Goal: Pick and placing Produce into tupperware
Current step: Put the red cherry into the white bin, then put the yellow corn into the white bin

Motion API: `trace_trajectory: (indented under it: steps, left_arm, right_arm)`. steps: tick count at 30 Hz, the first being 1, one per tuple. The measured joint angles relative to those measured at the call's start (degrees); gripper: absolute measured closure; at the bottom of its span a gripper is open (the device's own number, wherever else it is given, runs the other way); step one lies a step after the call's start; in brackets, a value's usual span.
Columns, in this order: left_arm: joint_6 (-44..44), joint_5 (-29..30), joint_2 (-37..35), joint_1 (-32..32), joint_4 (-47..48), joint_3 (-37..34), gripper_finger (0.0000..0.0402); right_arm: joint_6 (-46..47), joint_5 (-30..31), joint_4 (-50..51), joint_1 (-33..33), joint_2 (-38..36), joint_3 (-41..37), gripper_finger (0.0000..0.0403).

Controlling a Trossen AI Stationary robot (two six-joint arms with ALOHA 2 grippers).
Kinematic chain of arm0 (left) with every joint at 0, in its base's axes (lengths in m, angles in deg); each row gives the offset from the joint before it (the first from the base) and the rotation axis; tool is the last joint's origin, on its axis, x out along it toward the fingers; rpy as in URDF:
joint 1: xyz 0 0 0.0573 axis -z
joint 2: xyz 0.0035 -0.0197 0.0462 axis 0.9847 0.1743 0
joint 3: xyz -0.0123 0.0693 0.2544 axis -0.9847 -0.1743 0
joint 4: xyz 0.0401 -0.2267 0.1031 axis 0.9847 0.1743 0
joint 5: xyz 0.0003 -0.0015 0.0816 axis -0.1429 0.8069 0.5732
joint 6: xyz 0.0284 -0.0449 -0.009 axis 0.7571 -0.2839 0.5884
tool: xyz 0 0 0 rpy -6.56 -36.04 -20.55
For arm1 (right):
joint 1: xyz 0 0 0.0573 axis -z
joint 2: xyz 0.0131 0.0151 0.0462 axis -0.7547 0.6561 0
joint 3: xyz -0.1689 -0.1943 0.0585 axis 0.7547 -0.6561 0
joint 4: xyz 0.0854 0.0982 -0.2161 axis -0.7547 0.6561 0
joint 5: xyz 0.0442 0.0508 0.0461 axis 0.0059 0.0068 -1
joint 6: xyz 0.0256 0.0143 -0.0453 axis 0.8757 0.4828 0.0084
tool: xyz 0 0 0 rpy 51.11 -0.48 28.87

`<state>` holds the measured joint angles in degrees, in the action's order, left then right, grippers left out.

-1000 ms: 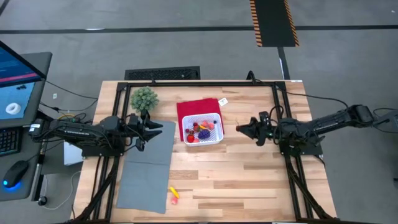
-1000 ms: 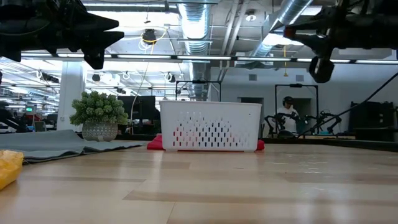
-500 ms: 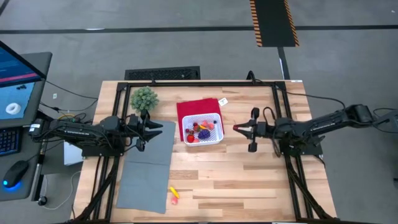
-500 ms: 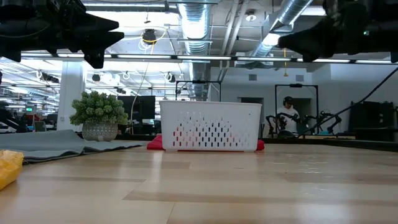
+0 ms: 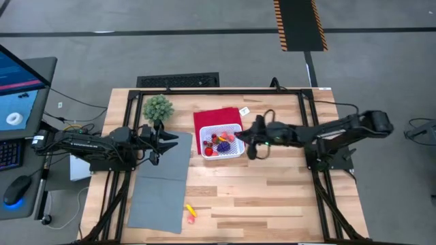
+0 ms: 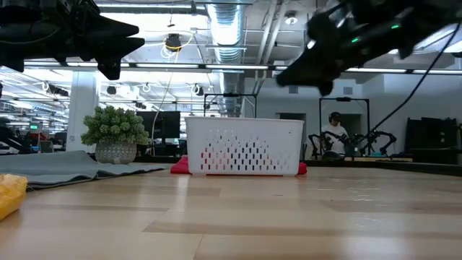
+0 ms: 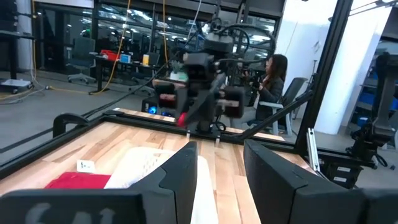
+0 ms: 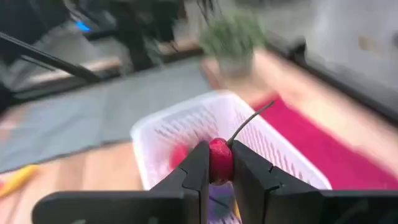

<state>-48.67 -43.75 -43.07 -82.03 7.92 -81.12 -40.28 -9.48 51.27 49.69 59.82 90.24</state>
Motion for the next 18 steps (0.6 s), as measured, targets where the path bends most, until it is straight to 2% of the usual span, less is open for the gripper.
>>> trace_trajectory:
  steps: [8, 15, 18]
  left_arm:
    - [-0.5, 0.0, 0.0, 0.0, 0.5, 0.0, 0.0281]
    - [-0.5, 0.1, 0.0, 0.0, 1.7, 0.0, 0.0281]
    - [-0.5, 0.1, 0.0, 0.0, 1.8, 0.0, 0.0281]
  right_arm:
    - [8.2, -13.4, 3.8, 5.1, 11.9, 9.6, 0.0322]
    - [10.6, -13.5, 14.7, 7.5, 18.4, 15.8, 0.0287]
    - [10.8, -13.4, 14.9, 7.7, 20.2, 17.1, 0.026]
